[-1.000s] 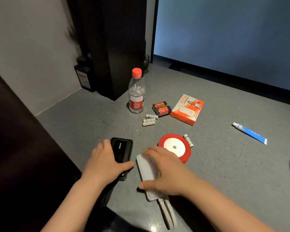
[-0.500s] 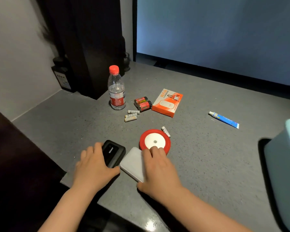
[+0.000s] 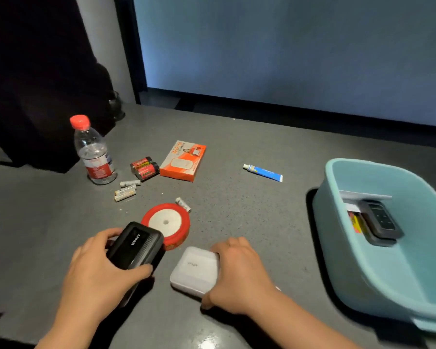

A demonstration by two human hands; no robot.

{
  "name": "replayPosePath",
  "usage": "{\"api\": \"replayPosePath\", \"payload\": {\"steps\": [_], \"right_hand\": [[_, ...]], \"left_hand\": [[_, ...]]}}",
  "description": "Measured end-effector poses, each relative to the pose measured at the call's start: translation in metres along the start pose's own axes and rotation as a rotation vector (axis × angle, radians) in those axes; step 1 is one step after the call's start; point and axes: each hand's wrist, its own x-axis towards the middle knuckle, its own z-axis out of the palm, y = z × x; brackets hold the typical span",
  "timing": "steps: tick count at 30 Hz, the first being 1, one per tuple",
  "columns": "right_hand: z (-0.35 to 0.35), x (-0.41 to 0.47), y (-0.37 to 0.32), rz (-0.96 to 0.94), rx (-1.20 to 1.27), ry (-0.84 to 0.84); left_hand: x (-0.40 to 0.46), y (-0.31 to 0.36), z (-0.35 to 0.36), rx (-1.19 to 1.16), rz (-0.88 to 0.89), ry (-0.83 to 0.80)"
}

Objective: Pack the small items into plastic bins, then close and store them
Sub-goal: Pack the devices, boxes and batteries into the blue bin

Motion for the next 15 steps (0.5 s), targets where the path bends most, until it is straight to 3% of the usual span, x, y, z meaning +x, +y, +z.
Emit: {"api": "replayPosePath", "payload": {"steps": [9,15], "right_hand": [[-0.115,-0.099,0.089,0.133,0.114,0.464],[-0.162,-0.140,0.176,0.422,0.214,0.613]], "left_hand": [[0.014,0.123,0.058,-0.191,0.334,-0.054],[-0.033,0.214,0.094,-0.325,0.513,-0.206]]}}
